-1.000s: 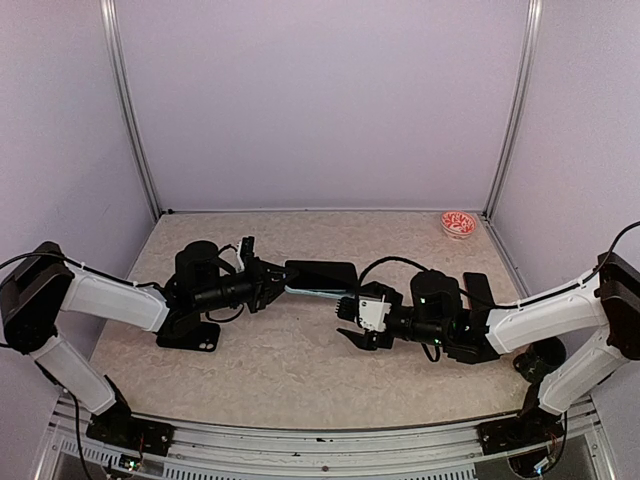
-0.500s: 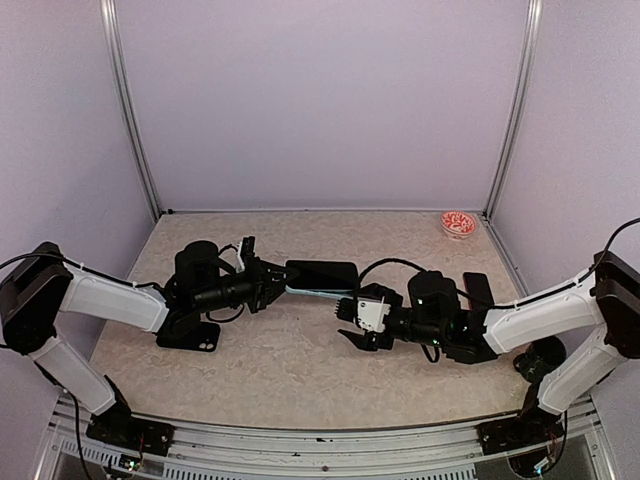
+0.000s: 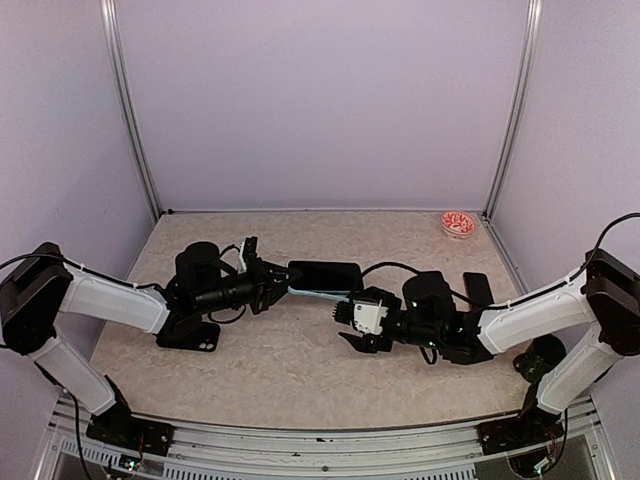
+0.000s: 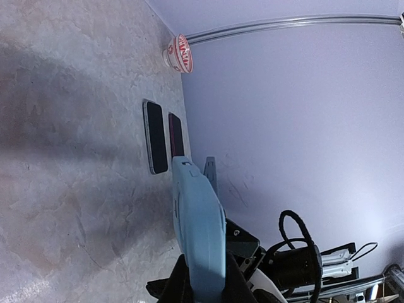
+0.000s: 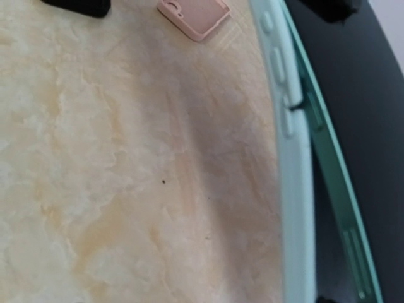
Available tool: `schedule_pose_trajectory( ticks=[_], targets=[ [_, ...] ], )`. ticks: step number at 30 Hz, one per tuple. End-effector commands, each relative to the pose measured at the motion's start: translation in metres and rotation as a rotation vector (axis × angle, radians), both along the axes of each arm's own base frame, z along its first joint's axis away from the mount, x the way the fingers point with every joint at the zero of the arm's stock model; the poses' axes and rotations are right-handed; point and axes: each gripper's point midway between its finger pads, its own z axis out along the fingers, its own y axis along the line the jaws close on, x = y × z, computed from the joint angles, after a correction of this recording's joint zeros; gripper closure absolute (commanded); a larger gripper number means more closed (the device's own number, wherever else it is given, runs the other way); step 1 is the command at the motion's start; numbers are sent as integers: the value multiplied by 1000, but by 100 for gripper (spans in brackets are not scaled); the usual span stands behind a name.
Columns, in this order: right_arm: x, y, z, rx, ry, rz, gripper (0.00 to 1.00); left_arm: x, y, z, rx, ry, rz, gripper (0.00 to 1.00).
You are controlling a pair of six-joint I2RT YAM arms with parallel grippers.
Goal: Put the phone into the phone case
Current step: Press the phone onto the phone case.
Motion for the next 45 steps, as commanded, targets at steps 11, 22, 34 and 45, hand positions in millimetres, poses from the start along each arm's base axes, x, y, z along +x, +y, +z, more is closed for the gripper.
schedule_pose_trajectory(
  ticks=[11,22,34,45],
  targets=[
    [-15,25,17,40,24,135,25,-1,-14,41,-106,-106,-15,100],
    [-28,42,26,75,24,185,25,3,-15,27,-50,-99,14,100],
    [-30,53,35,104,10,189,25,4,-15,16,7,-95,33,100],
    [-41,58,38,116,14,240,25,5,-16,7,43,-79,44,100]
  ],
)
